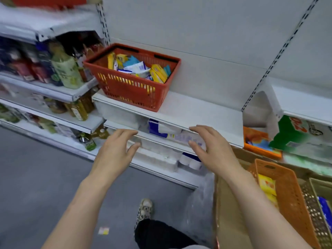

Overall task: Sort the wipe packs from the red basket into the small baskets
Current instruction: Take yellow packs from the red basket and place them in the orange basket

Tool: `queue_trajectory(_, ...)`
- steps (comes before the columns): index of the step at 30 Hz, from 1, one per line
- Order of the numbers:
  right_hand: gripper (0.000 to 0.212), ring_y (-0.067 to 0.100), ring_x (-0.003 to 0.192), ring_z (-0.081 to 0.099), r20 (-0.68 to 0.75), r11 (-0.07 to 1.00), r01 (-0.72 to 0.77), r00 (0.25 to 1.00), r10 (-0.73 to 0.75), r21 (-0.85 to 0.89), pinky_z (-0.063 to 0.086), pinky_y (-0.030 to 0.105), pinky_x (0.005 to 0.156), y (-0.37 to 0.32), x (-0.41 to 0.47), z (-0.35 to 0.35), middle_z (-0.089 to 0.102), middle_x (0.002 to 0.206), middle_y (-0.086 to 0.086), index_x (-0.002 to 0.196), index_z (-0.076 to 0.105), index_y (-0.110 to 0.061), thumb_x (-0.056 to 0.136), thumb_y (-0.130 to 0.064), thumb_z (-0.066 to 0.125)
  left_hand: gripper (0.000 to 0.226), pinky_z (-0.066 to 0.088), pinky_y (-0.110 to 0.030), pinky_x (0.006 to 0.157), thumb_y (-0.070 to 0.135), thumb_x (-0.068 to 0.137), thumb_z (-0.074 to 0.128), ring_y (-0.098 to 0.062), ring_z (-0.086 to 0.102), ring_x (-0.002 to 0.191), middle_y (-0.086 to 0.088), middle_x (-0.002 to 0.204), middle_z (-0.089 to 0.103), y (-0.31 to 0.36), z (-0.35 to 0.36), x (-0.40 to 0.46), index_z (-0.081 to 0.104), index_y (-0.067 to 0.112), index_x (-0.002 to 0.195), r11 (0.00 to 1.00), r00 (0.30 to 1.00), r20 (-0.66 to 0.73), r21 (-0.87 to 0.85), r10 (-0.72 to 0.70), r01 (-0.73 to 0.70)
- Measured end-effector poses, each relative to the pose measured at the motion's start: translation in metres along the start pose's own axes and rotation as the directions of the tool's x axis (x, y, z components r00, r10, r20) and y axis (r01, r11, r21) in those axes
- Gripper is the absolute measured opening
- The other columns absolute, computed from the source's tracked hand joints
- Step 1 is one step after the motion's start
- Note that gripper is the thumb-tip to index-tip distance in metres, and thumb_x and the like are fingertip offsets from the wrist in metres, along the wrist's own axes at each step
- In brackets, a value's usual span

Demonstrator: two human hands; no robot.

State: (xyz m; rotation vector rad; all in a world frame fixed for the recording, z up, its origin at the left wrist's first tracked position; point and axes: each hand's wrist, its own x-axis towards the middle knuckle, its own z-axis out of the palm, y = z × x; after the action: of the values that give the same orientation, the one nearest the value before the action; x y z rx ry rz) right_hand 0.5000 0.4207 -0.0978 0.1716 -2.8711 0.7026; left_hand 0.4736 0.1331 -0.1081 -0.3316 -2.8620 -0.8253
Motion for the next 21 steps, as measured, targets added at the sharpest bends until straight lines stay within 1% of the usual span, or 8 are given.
queue_trajectory(2,0.042,0.015,0.132,0.045,-0.009,1.000,0.015,1.000,-0.015,0.013,0.034,0.025,0.106,-0.017,0.043,0.016,0.053,0.140,-0.002,0.137,0.055,-0.025,0.096,-0.036,0.058,0.035,0.048,-0.039,0.095,0.029,0.091,0.067,-0.023,0.058,0.113,0.000,0.123,0.061,-0.026,-0.012,0.034,0.063,0.020,0.125,1.000,1.000,-0.015,0.019,0.007,-0.007)
queue_trajectory(5,0.040,0.013,0.132,0.046,-0.013,0.999,0.025,1.000,-0.025,0.022,0.037,0.025,0.103,-0.040,0.113,0.031,0.053,0.140,-0.004,0.136,0.055,-0.027,0.097,-0.036,0.057,0.033,0.047,-0.038,0.092,0.030,0.092,0.065,-0.025,0.059,0.109,0.000,0.122,0.061,-0.061,-0.034,0.096,0.063,0.021,0.124,0.998,1.000,0.003,0.060,-0.013,0.013)
queue_trajectory(7,0.040,0.012,0.128,0.048,-0.031,0.999,0.034,0.999,-0.033,0.038,0.038,0.024,0.100,-0.054,0.158,0.034,0.054,0.138,-0.006,0.135,0.056,-0.028,0.096,-0.037,0.058,0.033,0.046,-0.037,0.094,0.030,0.093,0.065,-0.023,0.057,0.113,0.002,0.122,0.060,-0.079,-0.047,0.137,0.063,0.022,0.124,0.999,1.000,0.004,0.051,-0.002,0.001)
queue_trajectory(10,0.041,0.014,0.124,0.052,-0.061,0.999,0.034,0.998,-0.031,0.041,0.044,0.030,0.100,-0.069,0.218,0.038,0.056,0.135,-0.006,0.134,0.057,-0.026,0.095,-0.037,0.060,0.031,0.043,-0.031,0.095,0.028,0.091,0.066,-0.017,0.056,0.116,0.006,0.123,0.060,-0.100,-0.061,0.193,0.064,0.024,0.122,1.000,0.999,-0.044,-0.007,0.023,-0.024)
queue_trajectory(13,0.040,0.016,0.123,0.053,-0.055,0.999,-0.007,0.998,0.009,0.034,0.045,0.033,0.098,-0.077,0.267,0.047,0.055,0.136,-0.004,0.133,0.059,-0.024,0.094,-0.037,0.061,0.032,0.043,-0.030,0.096,0.031,0.092,0.066,-0.014,0.055,0.116,0.008,0.123,0.060,-0.120,-0.063,0.240,0.064,0.024,0.122,0.999,0.999,-0.036,-0.027,0.037,-0.038)
queue_trajectory(16,0.040,0.020,0.124,0.054,-0.053,0.998,-0.051,0.997,0.053,0.035,0.045,0.035,0.100,-0.076,0.314,0.063,0.057,0.135,0.000,0.132,0.060,-0.023,0.094,-0.034,0.063,0.032,0.041,-0.030,0.097,0.029,0.092,0.066,-0.016,0.054,0.117,0.005,0.125,0.059,-0.139,-0.060,0.292,0.064,0.022,0.124,0.995,0.997,-0.032,-0.067,0.066,-0.068)
queue_trajectory(19,0.039,0.015,0.122,0.052,-0.029,0.991,-0.133,0.991,0.134,0.014,0.040,0.026,0.096,-0.067,0.364,0.086,0.057,0.133,-0.004,0.132,0.058,-0.026,0.094,-0.037,0.061,0.030,0.037,-0.026,0.097,0.028,0.092,0.066,-0.016,0.053,0.118,0.004,0.125,0.060,-0.159,-0.053,0.350,0.066,0.021,0.122,0.987,0.992,-0.011,-0.096,0.128,-0.128)
queue_trajectory(21,0.040,0.016,0.123,0.052,-0.022,0.978,-0.208,0.978,0.208,0.006,0.039,0.027,0.097,-0.056,0.398,0.101,0.057,0.134,-0.004,0.133,0.058,-0.026,0.094,-0.039,0.060,0.031,0.039,-0.028,0.098,0.030,0.093,0.065,-0.018,0.053,0.120,0.003,0.125,0.060,-0.171,-0.047,0.388,0.066,0.020,0.122,0.979,0.983,0.049,-0.113,0.177,-0.171)
